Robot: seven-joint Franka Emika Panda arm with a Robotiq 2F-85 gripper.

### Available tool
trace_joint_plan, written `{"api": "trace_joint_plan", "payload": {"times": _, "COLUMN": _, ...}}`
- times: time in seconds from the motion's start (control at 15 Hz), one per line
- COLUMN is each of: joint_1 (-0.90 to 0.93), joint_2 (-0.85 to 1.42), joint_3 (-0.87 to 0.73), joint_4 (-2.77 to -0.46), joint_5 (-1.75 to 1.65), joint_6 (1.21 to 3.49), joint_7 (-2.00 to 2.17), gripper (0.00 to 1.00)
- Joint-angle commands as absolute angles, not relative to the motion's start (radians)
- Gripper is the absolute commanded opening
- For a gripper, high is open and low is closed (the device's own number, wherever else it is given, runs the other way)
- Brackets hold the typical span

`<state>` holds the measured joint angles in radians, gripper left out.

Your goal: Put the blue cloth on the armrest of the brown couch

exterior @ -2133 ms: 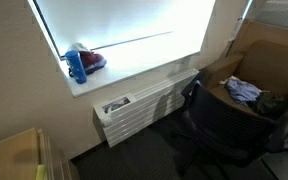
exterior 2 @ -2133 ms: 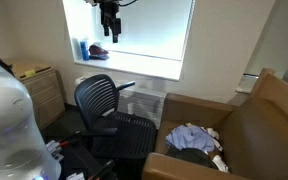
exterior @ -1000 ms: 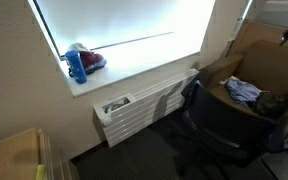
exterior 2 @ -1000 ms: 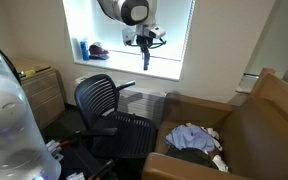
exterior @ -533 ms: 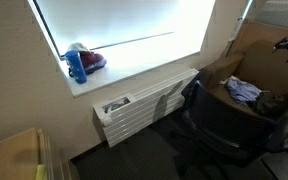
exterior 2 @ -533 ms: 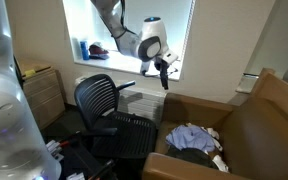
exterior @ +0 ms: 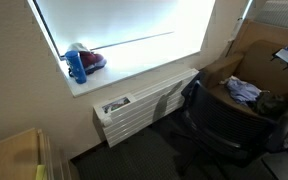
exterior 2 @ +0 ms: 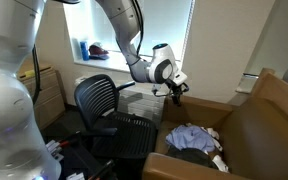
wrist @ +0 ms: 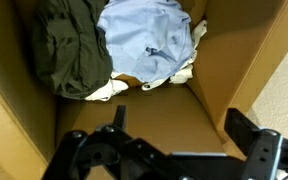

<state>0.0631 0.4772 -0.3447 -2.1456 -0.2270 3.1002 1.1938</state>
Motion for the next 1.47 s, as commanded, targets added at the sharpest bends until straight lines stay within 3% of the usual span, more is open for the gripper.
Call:
{"api": "trace_joint_plan", "payload": {"times": 0.0, "joint_1": 0.057, "joint_2": 0.493, "joint_3": -0.340, "joint_4": -2.132, "joint_5": -0.227, "joint_6": 3.099, "joint_7": 1.190, "gripper": 1.00}}
{"api": "trace_joint_plan", "payload": {"times": 0.33, "joint_1": 0.119, "joint_2": 0.821, "joint_3": -0.424, "joint_4": -1.815, "joint_5": -0.060, "joint_6": 2.781, "joint_7": 1.254, "gripper": 1.00}}
{"api": "trace_joint_plan", "payload": {"times": 0.93, "joint_1": 0.016, "joint_2": 1.191, "joint_3": -0.377, "joint_4": -1.299, "joint_5": -0.029, "joint_6": 2.295, "joint_7": 1.351, "gripper": 1.00}}
{"api": "trace_joint_plan", "payload": {"times": 1.0, "joint_1": 0.046, "joint_2": 1.139, "joint_3": -0.387, "joint_4": -1.429, "joint_5": -0.050, "joint_6": 2.406, "joint_7": 1.361, "gripper": 1.00}}
{"api": "trace_joint_plan", "payload": {"times": 1.13, "joint_1": 0.029, "joint_2": 1.177, "joint_3": -0.380, "joint_4": -1.346, "joint_5": -0.053, "joint_6": 2.336, "joint_7": 1.363, "gripper": 1.00}}
{"api": "trace_joint_plan", "payload": {"times": 1.27, "joint_1": 0.027, "joint_2": 1.174, "joint_3": -0.381, "joint_4": -1.373, "joint_5": -0.040, "joint_6": 2.455, "joint_7": 1.396, "gripper": 1.00}}
{"api": "trace_joint_plan", "payload": {"times": 1.4, "joint_1": 0.005, "joint_2": 1.274, "joint_3": -0.379, "joint_4": -1.260, "joint_5": -0.028, "joint_6": 2.449, "joint_7": 1.441, "gripper": 1.00}}
